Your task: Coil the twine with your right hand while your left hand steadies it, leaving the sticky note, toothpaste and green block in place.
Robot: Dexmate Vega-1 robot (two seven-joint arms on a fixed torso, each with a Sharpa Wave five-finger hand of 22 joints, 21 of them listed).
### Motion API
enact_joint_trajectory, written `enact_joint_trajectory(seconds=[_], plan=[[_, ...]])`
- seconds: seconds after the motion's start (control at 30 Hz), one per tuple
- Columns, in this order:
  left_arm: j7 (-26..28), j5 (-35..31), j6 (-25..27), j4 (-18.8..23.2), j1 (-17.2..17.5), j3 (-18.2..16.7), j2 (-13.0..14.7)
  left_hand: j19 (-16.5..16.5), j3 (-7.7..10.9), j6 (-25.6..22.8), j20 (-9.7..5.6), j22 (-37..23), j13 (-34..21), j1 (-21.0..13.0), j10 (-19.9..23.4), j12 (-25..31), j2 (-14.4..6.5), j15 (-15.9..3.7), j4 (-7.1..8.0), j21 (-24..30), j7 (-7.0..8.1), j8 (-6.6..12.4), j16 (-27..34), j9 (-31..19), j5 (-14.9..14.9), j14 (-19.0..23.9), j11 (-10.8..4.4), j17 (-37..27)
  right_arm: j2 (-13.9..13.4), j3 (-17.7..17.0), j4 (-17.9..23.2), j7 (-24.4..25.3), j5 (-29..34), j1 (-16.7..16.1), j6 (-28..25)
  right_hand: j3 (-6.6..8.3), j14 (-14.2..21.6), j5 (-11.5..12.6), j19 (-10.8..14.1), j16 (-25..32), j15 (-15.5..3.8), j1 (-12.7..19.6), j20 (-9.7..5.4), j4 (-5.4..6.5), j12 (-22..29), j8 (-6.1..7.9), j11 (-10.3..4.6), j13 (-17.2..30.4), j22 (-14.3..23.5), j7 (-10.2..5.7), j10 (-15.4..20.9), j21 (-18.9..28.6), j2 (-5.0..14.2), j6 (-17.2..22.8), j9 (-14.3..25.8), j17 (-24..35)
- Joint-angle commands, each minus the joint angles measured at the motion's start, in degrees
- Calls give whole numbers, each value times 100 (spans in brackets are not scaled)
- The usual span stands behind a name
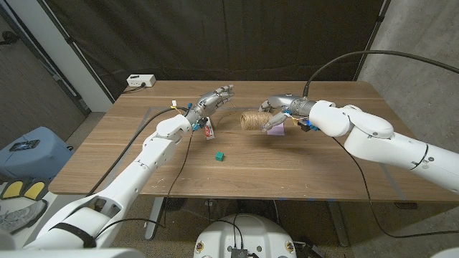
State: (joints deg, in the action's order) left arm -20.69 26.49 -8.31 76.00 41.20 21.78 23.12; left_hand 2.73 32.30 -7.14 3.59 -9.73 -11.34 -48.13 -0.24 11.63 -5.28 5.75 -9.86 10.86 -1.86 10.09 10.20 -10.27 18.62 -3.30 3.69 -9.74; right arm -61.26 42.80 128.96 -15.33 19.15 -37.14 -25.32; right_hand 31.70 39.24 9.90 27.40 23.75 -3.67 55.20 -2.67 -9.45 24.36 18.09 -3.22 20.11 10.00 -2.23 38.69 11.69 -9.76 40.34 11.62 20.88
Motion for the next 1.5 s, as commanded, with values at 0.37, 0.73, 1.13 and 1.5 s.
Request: enact_joint_trajectory(seconds=[0.37,0.73,1.13,1.5], plan=[[-340,-29,-10,-406,-383,287,-16,-84,-6,31,39,-26,-12,-137,-83,-15,4,36,-28,-22,-40,31,-14,-27,6,-75,38,-20,-48,-228,-196,7,-241,100,235,10,130,36,39,40,-923,195,-127,15,24,12,-416,11,11,-178,492,39,272,304,9,44],[-393,-72,57,-529,-557,396,-41,-93,-1,29,36,-26,-14,-176,-101,-10,17,38,-28,-15,-44,43,-12,-28,15,-96,45,-21,-76,-473,-393,210,-609,16,458,14,151,36,57,25,-923,209,-141,12,22,13,-403,14,10,-179,513,39,278,342,11,49],[-600,-200,30,-809,-887,613,-100,-100,7,45,49,-26,-21,-238,4,50,30,43,-26,-4,-38,50,-1,-28,30,-107,14,-22,-83,-682,-610,380,-902,-27,695,10,185,33,81,25,-927,224,-146,8,20,7,-401,10,10,-163,545,41,285,363,13,62],[-923,-220,-7,-1001,-1116,779,-77,-93,0,127,89,-25,-45,-292,135,118,82,37,-29,7,-12,37,33,-29,35,-29,-66,-24,-80,-750,-705,405,-1001,-15,798,-4,213,28,99,32,-918,224,-147,13,17,-1,-389,15,10,-151,552,41,291,372,15,78]])
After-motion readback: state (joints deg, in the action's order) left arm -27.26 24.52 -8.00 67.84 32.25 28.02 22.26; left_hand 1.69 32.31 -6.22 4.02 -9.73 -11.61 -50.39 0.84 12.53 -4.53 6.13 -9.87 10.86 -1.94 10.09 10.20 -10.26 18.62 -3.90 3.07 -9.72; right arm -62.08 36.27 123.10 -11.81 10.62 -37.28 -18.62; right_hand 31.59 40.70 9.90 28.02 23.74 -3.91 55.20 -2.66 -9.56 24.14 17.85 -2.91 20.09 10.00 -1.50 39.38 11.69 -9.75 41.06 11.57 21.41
